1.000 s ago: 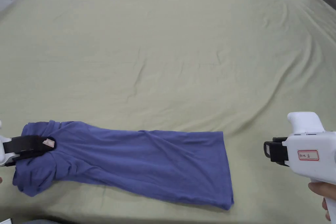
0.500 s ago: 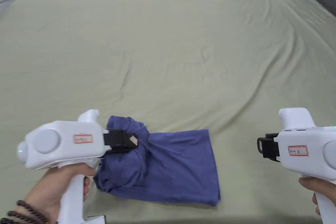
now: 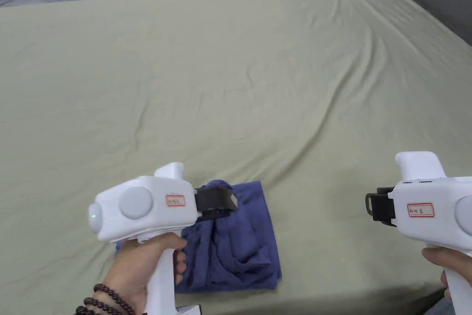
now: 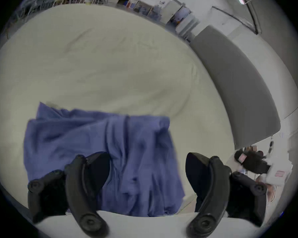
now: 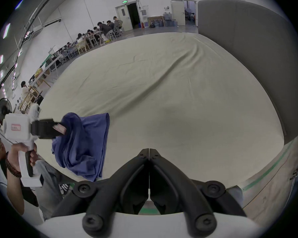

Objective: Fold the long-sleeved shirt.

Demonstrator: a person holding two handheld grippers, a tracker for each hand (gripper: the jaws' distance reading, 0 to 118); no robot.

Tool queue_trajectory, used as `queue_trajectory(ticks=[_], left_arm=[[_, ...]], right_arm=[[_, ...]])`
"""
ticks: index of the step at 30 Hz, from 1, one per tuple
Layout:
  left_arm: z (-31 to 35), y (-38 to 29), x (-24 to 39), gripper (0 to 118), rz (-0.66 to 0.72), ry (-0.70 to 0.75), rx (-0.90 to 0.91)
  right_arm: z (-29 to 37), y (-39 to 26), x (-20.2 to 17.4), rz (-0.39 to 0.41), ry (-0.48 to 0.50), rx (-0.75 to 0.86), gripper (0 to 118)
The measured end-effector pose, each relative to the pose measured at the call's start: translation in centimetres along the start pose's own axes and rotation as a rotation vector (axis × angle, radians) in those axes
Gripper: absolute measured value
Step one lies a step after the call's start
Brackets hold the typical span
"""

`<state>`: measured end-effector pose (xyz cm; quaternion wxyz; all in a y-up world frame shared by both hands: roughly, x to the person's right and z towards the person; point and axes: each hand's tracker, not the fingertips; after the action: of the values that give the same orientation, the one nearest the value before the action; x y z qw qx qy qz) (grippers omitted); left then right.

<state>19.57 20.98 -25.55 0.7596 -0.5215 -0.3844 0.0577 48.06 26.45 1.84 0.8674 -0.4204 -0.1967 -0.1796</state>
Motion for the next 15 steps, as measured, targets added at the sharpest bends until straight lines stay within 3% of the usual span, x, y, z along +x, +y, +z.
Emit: queue_trajectory(ticks=[3, 4, 5, 6, 7, 9, 10, 15], left_arm=[[4.9, 0.7, -0.9, 94, 0.043, -0.062, 0.158], [6.7, 0.6, -1.4, 78, 0.057, -0.091, 0.219], [8.2, 0.5, -1.7, 54, 0.058, -0.100, 0.245], [9.7, 0.0, -2.3, 18, 0.037, -0.105, 0.286], [10.4, -0.4, -2.8, 1, 0.022, -0.090, 0.313], [11.8, -1.7, -3.3, 0, -0.036, -0.061, 0.362], [11.0, -2.6, -4.1, 0, -0.129, -0.088, 0.360], [5.7, -6.3, -5.0, 0, -0.304, 0.120, 0.399]], right_arm=[[0.1, -0.1, 0.0, 0.003, 0.002, 0.000, 2], [0.2, -0.1, -0.1, 0.002, 0.006, 0.002, 2], [0.2, -0.1, -0.2, 0.002, 0.009, 0.002, 2], [0.1, -0.1, -0.4, 0.001, 0.013, 0.003, 2], [0.1, -0.1, -0.5, 0.001, 0.016, 0.004, 2], [-0.1, 0.0, -1.1, 0.007, 0.026, 0.003, 2], [-0.3, 0.0, -1.4, 0.012, 0.032, 0.001, 2], [-0.6, -0.2, -2.8, 0.039, 0.047, -0.013, 2]])
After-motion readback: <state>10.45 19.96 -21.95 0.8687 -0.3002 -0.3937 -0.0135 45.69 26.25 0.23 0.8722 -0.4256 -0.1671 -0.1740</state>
